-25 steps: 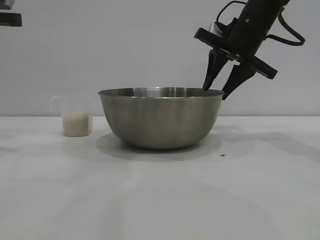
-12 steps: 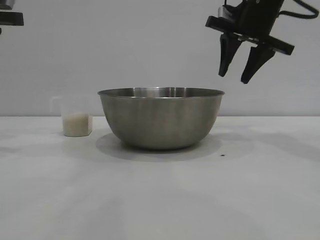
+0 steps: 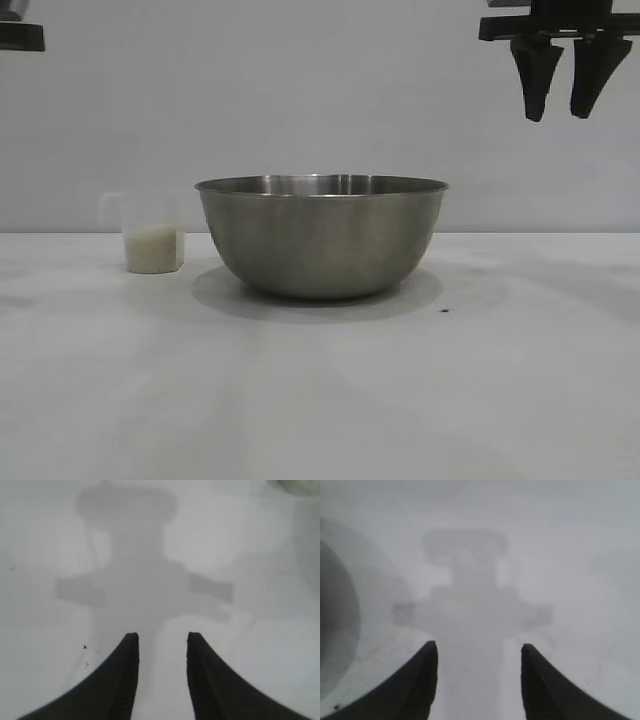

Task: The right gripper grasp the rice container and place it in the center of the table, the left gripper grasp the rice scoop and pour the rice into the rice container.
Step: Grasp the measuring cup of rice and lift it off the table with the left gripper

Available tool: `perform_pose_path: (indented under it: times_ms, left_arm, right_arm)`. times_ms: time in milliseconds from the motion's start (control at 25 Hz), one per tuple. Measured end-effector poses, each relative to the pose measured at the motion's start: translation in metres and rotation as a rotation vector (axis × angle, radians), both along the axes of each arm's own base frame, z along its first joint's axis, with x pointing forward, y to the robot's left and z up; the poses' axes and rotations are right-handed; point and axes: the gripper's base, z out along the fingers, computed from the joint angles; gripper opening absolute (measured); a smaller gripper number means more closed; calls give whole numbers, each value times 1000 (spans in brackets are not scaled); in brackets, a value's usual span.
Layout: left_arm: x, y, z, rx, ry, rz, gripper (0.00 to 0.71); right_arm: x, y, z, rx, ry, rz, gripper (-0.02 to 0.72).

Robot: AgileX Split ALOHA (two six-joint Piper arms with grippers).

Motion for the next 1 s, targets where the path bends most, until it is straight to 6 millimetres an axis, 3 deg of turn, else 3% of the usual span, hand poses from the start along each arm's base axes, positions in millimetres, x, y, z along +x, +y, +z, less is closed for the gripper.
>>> perform_pose_path:
  times_ms: [360, 800, 1000]
  left_arm:
    - [0, 0, 0, 0, 2, 0, 251]
    - [-1, 0, 0, 1, 6, 0, 251]
    - [-1, 0, 0, 1, 8, 1, 251]
  right_arm:
    - [4, -39, 0, 46, 5, -93, 328]
    - [3, -34, 0, 107, 12, -89, 328]
    - [-3, -24, 17, 111, -24, -54, 328]
